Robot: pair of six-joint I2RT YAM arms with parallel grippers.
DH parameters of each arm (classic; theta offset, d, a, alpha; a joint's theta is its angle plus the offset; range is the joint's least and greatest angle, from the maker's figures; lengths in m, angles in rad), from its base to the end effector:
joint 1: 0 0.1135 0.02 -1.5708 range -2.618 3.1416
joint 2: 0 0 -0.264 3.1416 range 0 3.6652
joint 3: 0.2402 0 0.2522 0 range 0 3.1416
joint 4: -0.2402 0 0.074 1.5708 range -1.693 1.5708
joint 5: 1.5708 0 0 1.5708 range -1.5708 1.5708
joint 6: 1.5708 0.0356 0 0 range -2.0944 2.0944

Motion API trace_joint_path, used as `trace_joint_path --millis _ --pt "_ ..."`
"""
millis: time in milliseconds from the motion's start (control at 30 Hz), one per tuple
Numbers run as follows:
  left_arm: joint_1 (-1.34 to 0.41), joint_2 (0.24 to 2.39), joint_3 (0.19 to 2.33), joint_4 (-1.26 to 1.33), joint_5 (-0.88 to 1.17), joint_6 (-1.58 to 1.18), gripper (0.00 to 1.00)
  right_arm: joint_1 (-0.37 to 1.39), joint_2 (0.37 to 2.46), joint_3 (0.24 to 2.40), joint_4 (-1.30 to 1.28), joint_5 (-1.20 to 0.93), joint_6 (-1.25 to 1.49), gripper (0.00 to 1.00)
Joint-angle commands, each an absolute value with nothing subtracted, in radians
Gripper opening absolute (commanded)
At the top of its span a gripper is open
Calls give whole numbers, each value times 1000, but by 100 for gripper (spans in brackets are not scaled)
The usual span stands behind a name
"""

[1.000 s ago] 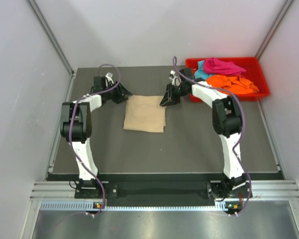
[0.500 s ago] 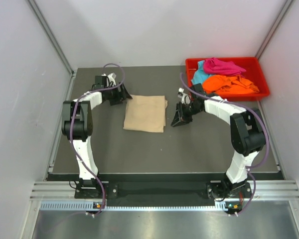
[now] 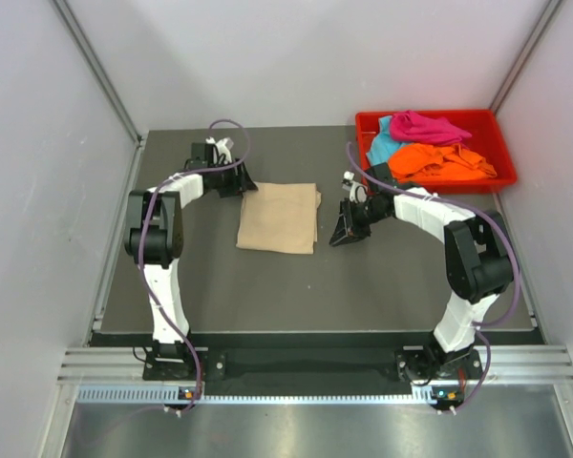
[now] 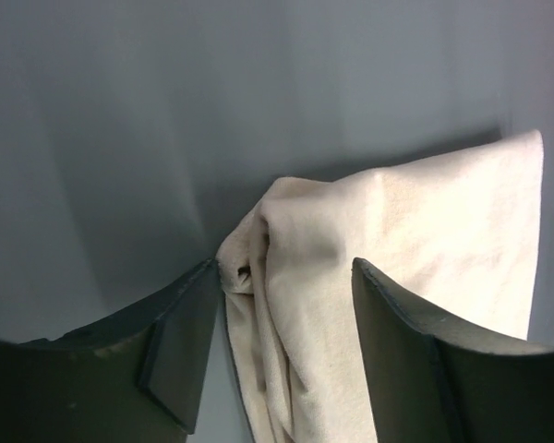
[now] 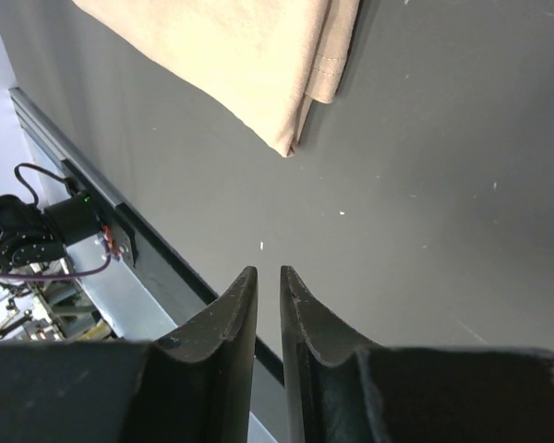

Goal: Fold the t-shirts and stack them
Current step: Neatly place the folded tshirt to the corner

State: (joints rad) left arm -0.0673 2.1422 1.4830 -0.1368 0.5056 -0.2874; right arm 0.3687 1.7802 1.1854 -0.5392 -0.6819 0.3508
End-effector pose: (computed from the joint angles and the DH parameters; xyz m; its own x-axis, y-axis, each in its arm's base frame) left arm 0.4645 -0.0486 0.1578 -0.7962 -0.1949 -0.5728 0.1785 0.8289 -0.5302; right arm 0.3225 0.1486 0.1921 -0.9754 -0.0908 -0.2010 -0.2059 0.7021 0.6817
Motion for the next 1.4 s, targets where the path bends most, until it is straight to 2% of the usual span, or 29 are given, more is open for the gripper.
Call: trace_joint_path --millis 0,200,233,333,367,467,667,867,1133,1267,1367 --pt "-71 2164 1473 -179 508 -259 64 368 1749 1232 -511 -693 341 17" --pt "-75 2164 1454 -172 522 -282 54 368 1755 1233 -500 -695 351 16" --pt "-75 2164 1451 -167 532 -288 46 368 1758 1233 -500 -696 354 16" --pt "-74 2166 1439 -137 532 -314 29 368 1761 1235 -499 -693 362 16" --pt "-74 2164 1436 -129 532 -330 14 368 1761 1235 -500 -695 364 16" --pt "-68 2158 1425 -78 528 -351 0 368 1758 1229 -502 -695 365 16" --pt "-8 2095 1471 -150 427 -234 0 368 1750 1213 -529 -693 360 15" --pt "44 2149 1687 -374 284 -9 0 385 1694 1137 -526 -698 409 15" --pt "86 2213 1781 -222 117 211 0 436 1716 1111 -541 -701 471 14" --pt "118 2354 1995 -307 31 322 0 451 1767 1184 -575 -703 474 14" --pt "126 2391 2049 -290 9 394 0 459 1796 1224 -610 -700 476 13"
